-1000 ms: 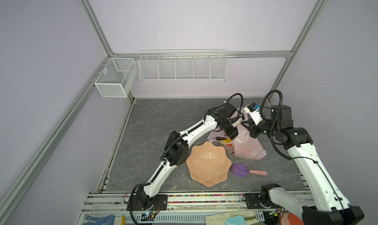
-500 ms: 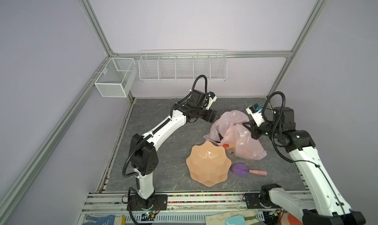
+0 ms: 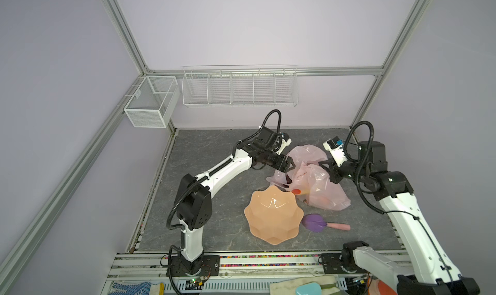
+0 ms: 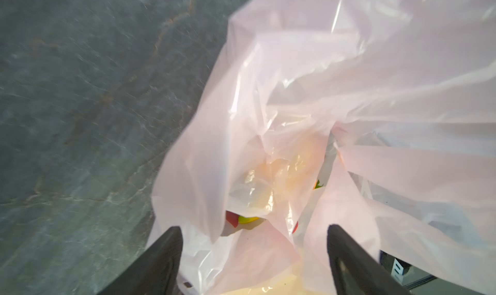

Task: Place the fruits into the plastic bag
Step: Pick up the plastic bag from the middle-right of the table.

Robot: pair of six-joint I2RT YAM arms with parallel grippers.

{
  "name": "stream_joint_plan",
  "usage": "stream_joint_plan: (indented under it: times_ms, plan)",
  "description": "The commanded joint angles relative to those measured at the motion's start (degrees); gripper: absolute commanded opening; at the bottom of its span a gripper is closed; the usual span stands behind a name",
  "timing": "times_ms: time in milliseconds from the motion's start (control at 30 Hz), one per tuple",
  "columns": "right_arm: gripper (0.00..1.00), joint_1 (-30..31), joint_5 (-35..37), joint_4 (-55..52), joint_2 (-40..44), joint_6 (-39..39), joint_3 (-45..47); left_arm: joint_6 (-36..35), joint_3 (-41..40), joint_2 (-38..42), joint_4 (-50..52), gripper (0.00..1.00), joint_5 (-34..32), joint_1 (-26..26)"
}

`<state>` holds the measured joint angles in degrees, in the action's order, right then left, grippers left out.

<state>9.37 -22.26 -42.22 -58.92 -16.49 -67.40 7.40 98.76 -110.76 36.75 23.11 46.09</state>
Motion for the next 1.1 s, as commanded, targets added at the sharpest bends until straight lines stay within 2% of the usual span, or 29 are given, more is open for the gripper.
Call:
stream_joint_plan:
  times_ms: [0,133,333,500,600,933,1067]
  plan:
    - [0.07,-0.3,0.4,-1.7,2.1,-0.1,1.1,2.5,-0.8,-1.3,1.2,0.84,-2.0,2.6]
    - [0.07,-0.3,2.1,-2.8,4.7,0.2,3.2,6.8,-2.7,-2.1,-2.9,0.84,-1.3,3.1]
    - [0.07,-0.3,3.3,-2.7,10.3,3.6,8.9,16.4,-1.7,-3.5,-6.5,0.84,-5.6,3.3]
    - [0.07,-0.3,4.7,-3.8,14.1,4.2,11.5,24.5,0.4,-5.1,-9.0,0.84,-4.6,3.3]
    - [0.07,-0.3,6.9,-5.0,15.8,4.4,12.7,27.5,1.9,-6.6,-10.6,0.84,-1.1,3.4]
    - [0.07,-0.3,7.6,-4.8,17.0,5.3,13.9,25.2,13.2,-13.8,1.2,0.83,-1.2,5.3]
    - [0.07,-0.3,7.2,-4.4,16.4,5.6,13.7,24.4,16.3,-16.1,4.1,0.79,-0.9,6.7]
